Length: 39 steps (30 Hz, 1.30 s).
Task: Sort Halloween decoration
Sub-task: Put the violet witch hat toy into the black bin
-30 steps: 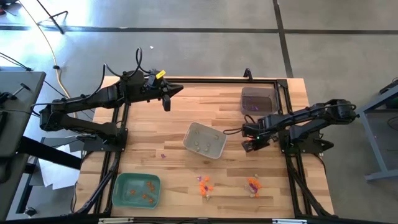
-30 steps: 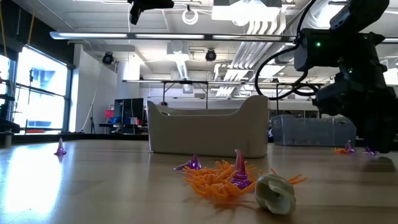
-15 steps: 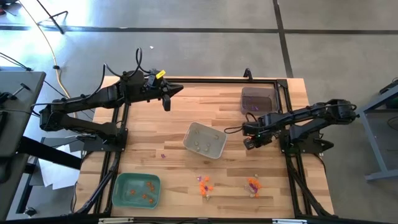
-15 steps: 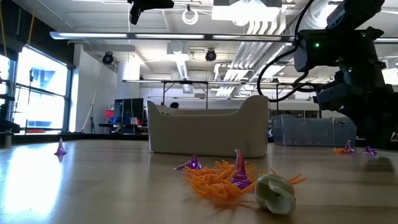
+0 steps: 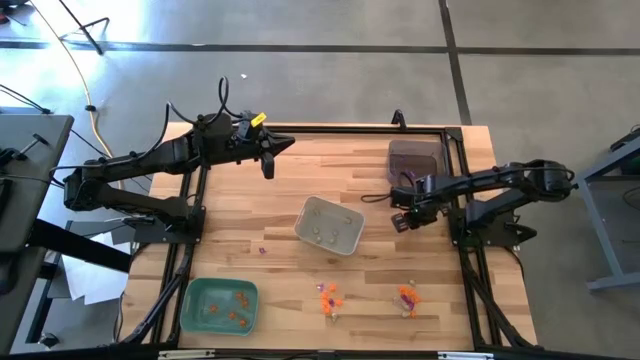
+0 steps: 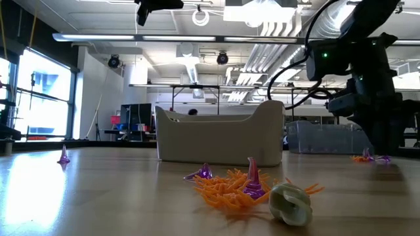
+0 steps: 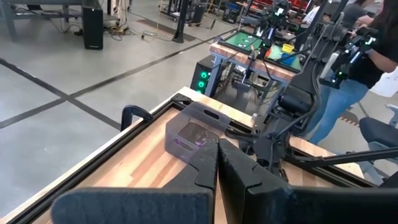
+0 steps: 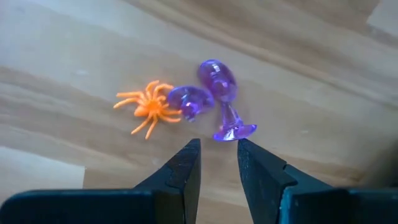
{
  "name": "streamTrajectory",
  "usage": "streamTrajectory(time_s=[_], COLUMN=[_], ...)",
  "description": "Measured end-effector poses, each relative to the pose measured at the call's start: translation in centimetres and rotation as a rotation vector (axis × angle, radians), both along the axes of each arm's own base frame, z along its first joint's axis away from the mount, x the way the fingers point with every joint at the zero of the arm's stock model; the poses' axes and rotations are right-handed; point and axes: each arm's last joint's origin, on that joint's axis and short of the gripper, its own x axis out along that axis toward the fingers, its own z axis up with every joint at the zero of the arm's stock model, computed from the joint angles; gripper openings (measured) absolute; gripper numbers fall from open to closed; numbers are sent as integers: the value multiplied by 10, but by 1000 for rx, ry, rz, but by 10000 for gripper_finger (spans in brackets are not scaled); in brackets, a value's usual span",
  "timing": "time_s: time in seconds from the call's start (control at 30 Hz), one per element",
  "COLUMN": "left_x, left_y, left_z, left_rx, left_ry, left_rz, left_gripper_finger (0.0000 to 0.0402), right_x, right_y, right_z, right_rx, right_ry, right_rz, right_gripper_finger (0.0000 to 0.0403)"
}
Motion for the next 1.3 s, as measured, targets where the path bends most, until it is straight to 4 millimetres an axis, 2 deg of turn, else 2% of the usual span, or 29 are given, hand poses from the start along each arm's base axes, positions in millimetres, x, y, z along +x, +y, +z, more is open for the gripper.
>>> streamTrajectory(time_s=[0.6, 0.8, 1.3], left_x=[0, 0, 0], left_y=[1, 1, 1], left_z=[0, 0, 0], left_rx=[7, 7, 16], left_ry=[2, 3, 8], left_rz=[33, 37, 34], left_gripper_finger=[0, 0, 0], right_x=[-4, 1, -1], right_y=[-17, -21, -30], right_z=[0, 17, 18], right_rx=[-21, -92, -27], right_ry=[1, 36, 22], right_rz=[-9, 31, 1], right_gripper_finger=[102, 102, 102])
